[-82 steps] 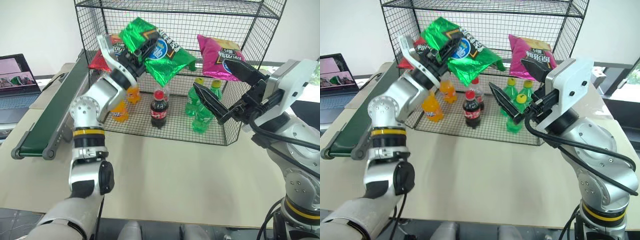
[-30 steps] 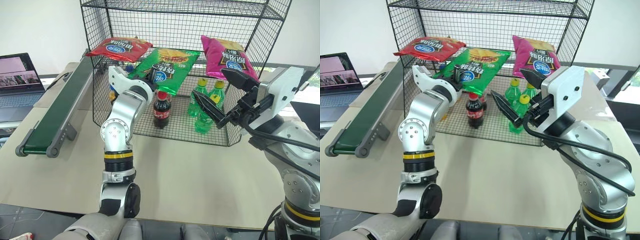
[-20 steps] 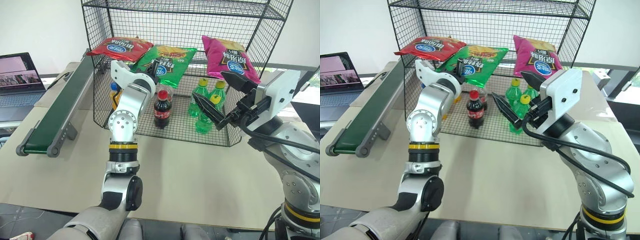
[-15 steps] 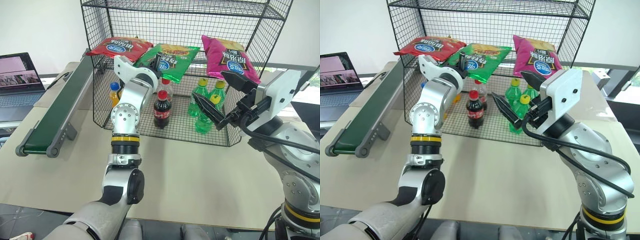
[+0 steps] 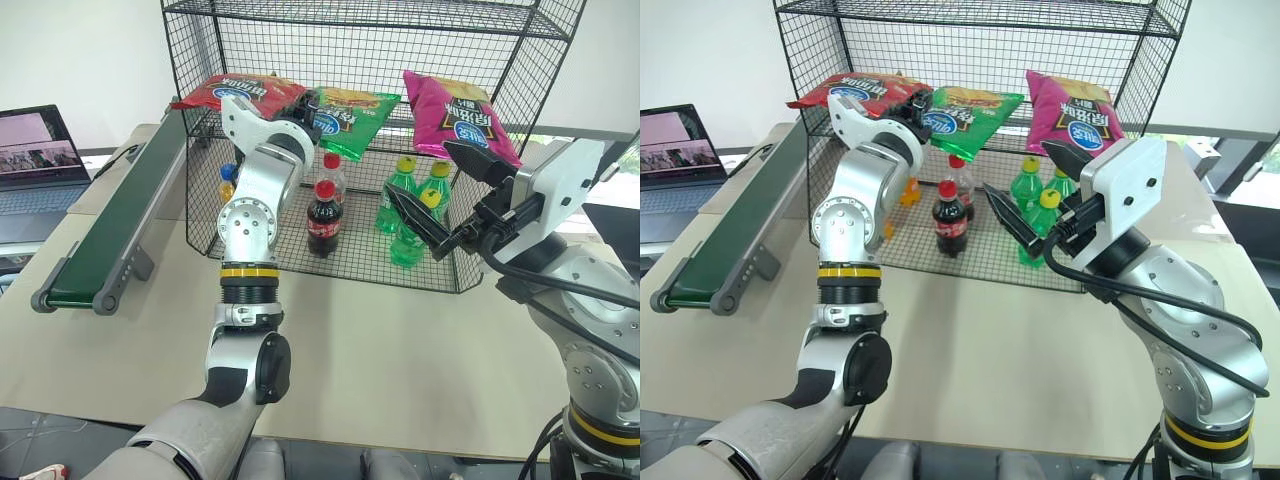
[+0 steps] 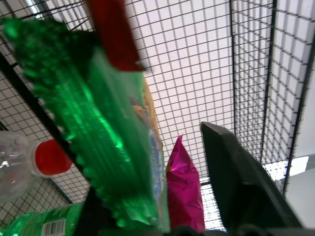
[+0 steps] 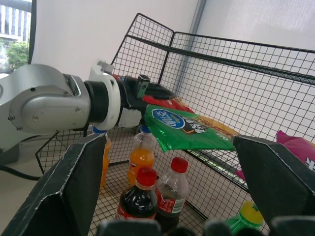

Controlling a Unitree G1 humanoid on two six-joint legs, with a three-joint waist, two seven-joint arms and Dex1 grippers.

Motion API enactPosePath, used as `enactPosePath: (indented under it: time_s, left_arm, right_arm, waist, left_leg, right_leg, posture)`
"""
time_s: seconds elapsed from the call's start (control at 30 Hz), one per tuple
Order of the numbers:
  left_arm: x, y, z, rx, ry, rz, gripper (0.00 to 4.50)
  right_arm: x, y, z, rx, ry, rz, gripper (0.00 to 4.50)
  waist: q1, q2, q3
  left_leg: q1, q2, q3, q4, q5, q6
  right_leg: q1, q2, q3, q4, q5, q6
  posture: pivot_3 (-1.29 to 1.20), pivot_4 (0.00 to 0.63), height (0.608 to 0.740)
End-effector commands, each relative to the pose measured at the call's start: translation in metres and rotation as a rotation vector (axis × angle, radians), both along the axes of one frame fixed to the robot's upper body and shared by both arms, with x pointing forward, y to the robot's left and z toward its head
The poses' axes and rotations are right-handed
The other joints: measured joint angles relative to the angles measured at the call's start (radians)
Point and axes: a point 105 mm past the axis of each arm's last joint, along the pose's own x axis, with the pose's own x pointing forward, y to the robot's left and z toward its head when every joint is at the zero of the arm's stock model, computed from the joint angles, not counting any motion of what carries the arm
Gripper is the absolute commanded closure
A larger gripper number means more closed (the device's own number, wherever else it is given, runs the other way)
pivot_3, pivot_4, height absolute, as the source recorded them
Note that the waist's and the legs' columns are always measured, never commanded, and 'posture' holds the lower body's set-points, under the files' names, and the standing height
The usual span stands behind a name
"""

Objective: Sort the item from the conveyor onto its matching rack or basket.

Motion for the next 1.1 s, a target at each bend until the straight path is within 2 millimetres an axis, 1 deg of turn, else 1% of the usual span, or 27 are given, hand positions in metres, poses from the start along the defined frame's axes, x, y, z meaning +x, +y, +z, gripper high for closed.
enactPosePath:
  time_s: [0.03,0.07,0.1,0.2,0.33,0.5,0.57,0.67,0.73,0.83,0.87,0.9,0.93,0.97,1.03,1.1]
  left_arm:
    - [-0.020,-0.034,0.004,-0.029,-0.024,-0.118,0.96]
    - [-0.021,-0.035,0.004,-0.023,-0.024,-0.128,0.33]
    - [-0.023,-0.037,0.000,-0.012,-0.020,-0.142,0.03]
    - [-0.028,-0.040,-0.010,0.012,-0.010,-0.169,0.03]
    - [-0.033,-0.042,-0.034,0.056,0.008,-0.191,0.03]
    - [-0.043,-0.044,-0.047,0.110,-0.018,-0.249,0.03]
    - [-0.046,-0.046,-0.045,0.111,-0.043,-0.280,0.03]
    - [-0.053,-0.056,-0.034,0.102,-0.107,-0.334,0.03]
    - [-0.060,-0.064,-0.023,0.083,-0.157,-0.374,0.03]
    - [-0.071,-0.075,-0.002,0.110,-0.276,-0.418,0.03]
    - [-0.067,-0.031,0.000,0.115,-0.312,-0.408,0.03]
    - [-0.070,0.007,0.005,0.142,-0.353,-0.397,0.03]
    - [-0.075,0.032,0.010,0.168,-0.384,-0.393,0.03]
    - [-0.080,0.046,0.013,0.189,-0.403,-0.401,0.03]
    - [-0.086,0.054,0.013,0.232,-0.415,-0.430,0.03]
    - [-0.092,0.060,0.010,0.270,-0.414,-0.463,0.03]
  right_arm:
    - [-0.007,-0.002,0.009,-0.002,-0.051,-0.005,0.00]
    - [-0.007,-0.002,0.009,-0.002,-0.051,-0.005,0.00]
    - [-0.007,-0.002,0.009,-0.002,-0.050,-0.004,0.00]
    - [-0.006,-0.002,0.009,-0.001,-0.049,-0.003,0.00]
    - [-0.005,-0.001,0.008,0.001,-0.047,0.002,0.00]
    - [-0.003,0.000,0.007,0.002,-0.039,0.014,0.00]
    - [-0.002,0.000,0.006,0.002,-0.036,0.017,0.00]
    - [-0.002,0.000,0.005,0.000,-0.032,0.021,0.00]
    - [-0.001,0.000,0.004,-0.002,-0.028,0.027,0.00]
    - [-0.001,-0.001,0.002,-0.007,-0.019,0.037,0.00]
    - [-0.001,-0.001,0.002,-0.009,-0.016,0.039,0.00]
    - [0.000,-0.001,0.000,-0.013,-0.012,0.043,0.00]
    - [0.000,-0.002,0.000,-0.015,-0.010,0.045,0.00]
    - [0.000,-0.002,-0.001,-0.017,-0.008,0.047,0.00]
    - [0.001,-0.002,-0.002,-0.021,-0.002,0.055,0.00]
    - [0.001,-0.002,-0.003,-0.026,0.003,0.064,0.00]
  waist:
    - [0.000,0.000,0.000]
    - [0.000,0.000,0.000]
    - [0.000,0.000,0.000]
    - [-0.001,0.000,0.000]
    - [-0.001,0.000,0.000]
    - [-0.001,0.000,0.000]
    - [0.001,0.000,0.000]
    - [0.000,0.000,0.000]
    - [-0.001,0.000,0.000]
    - [-0.001,0.000,0.000]
    - [-0.001,0.000,0.000]
    - [-0.002,0.000,0.000]
    - [-0.020,0.001,0.000]
    - [-0.030,0.001,0.000]
    - [-0.048,0.003,0.000]
    - [-0.041,0.003,0.000]
  left_leg:
    - [0.000,0.000,0.000,0.000,0.000,0.000]
    - [0.000,0.000,0.000,0.000,0.000,0.000]
    - [0.000,0.000,0.000,0.000,0.000,0.000]
    - [0.000,0.000,0.000,0.000,0.000,0.000]
    - [0.001,0.000,0.000,0.000,0.000,0.000]
    - [0.001,0.000,0.000,0.000,0.000,0.000]
    - [0.000,0.000,0.000,0.001,0.000,0.000]
    - [0.000,0.000,0.000,0.001,0.000,0.000]
    - [0.000,0.000,0.000,0.001,0.000,0.000]
    - [0.000,0.000,0.000,0.001,0.000,0.000]
    - [0.000,0.000,0.000,0.001,0.000,0.000]
    - [0.000,0.000,0.000,0.001,0.000,0.000]
    - [0.000,0.000,0.000,0.001,0.000,0.000]
    - [0.002,0.000,0.000,-0.001,0.000,0.000]
    - [0.005,0.000,0.000,-0.004,0.000,0.000]
    - [0.006,0.000,-0.001,-0.005,0.000,0.000]
  right_leg:
    - [0.000,0.000,0.000,0.000,0.000,0.000]
    - [0.000,0.000,0.000,0.000,0.000,0.000]
    - [0.000,0.000,0.000,0.000,0.000,0.000]
    - [0.000,0.000,0.000,0.000,0.000,0.000]
    - [0.000,0.000,0.000,0.001,0.000,0.000]
    - [0.000,0.000,0.000,0.001,0.000,0.000]
    - [0.000,0.000,0.000,0.002,0.000,0.000]
    - [0.000,0.000,0.000,0.001,0.000,0.000]
    - [0.000,0.000,0.000,0.001,0.000,0.000]
    - [0.000,0.000,0.000,0.001,0.000,0.000]
    - [0.000,0.000,0.000,0.001,0.000,0.000]
    - [0.000,0.000,0.000,0.001,0.000,0.000]
    - [0.000,0.000,0.000,0.001,0.000,0.000]
    - [-0.001,0.001,0.001,0.003,0.000,0.000]
    - [-0.002,0.001,0.002,0.005,0.000,0.000]
    - [-0.002,0.001,0.000,0.006,0.000,-0.001]
  posture:
    - [0.00,0.150,0.740]
    - [0.00,0.150,0.740]
    - [0.00,0.150,0.740]
    - [0.00,0.150,0.740]
    - [0.00,0.150,0.740]
    - [0.00,0.150,0.740]
    - [0.00,0.150,0.740]
    - [0.00,0.150,0.740]
    - [0.00,0.150,0.740]
    - [0.00,0.150,0.740]
    - [0.00,0.150,0.740]
    - [0.00,0.150,0.740]
    - [0.00,0.150,0.740]
    - [0.00,0.150,0.740]
    - [0.00,0.150,0.740]
    - [0.00,0.150,0.740]
